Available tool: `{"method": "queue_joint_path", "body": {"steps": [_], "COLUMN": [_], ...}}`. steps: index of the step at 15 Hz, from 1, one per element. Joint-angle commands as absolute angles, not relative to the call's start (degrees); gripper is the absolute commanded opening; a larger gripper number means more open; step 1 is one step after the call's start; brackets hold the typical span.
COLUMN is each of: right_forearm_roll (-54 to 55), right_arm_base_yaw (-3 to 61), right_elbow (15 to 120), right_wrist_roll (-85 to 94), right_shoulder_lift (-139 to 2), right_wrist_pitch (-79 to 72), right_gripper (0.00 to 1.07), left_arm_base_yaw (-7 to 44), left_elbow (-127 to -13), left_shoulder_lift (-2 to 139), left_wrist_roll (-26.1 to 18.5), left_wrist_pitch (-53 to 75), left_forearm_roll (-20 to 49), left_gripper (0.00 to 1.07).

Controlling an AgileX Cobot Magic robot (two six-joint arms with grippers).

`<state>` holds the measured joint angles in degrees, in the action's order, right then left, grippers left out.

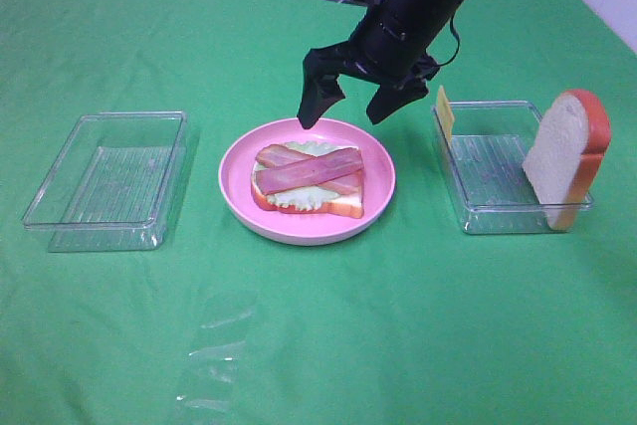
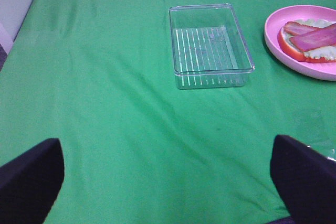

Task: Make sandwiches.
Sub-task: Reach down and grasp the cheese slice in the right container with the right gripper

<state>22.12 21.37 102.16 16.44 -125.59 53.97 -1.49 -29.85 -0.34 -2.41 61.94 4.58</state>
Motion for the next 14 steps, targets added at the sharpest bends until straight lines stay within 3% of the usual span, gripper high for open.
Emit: {"method": "queue_joint_path", "body": {"steps": [1, 5, 8, 14], "right_forearm_roll": [16.79, 1.43, 1.15, 4.93], "right_arm_base_yaw": [21.43, 21.14, 18.33, 11.23], "right_elbow": [102.5, 111.5, 117.23, 118.2], "right_wrist_roll": [10.43, -3.78, -5.27, -7.1], "right_shoulder_lift": [-123.01, -123.01, -126.05, -131.04], "right_wrist_pitch": [55.18, 63.31, 68.58, 70.02], "right_gripper": [0.99, 0.99, 0.99, 0.99], "left_arm_base_yaw": [-1.66, -1.66, -1.66, -1.66], "left_elbow": [-29.68, -29.68, -29.68, -29.68], "left_shoulder_lift": [-1.38, -1.38, -1.38, -1.38], "left_wrist_roll": [-2.18, -2.18, -2.18, -2.18], "left_wrist_pitch": [61.71, 61.71, 61.71, 61.71], "left_forearm_roll": [4.87, 4.87, 4.87, 4.87], "left_gripper": [1.0, 1.0, 1.0, 1.0]}}
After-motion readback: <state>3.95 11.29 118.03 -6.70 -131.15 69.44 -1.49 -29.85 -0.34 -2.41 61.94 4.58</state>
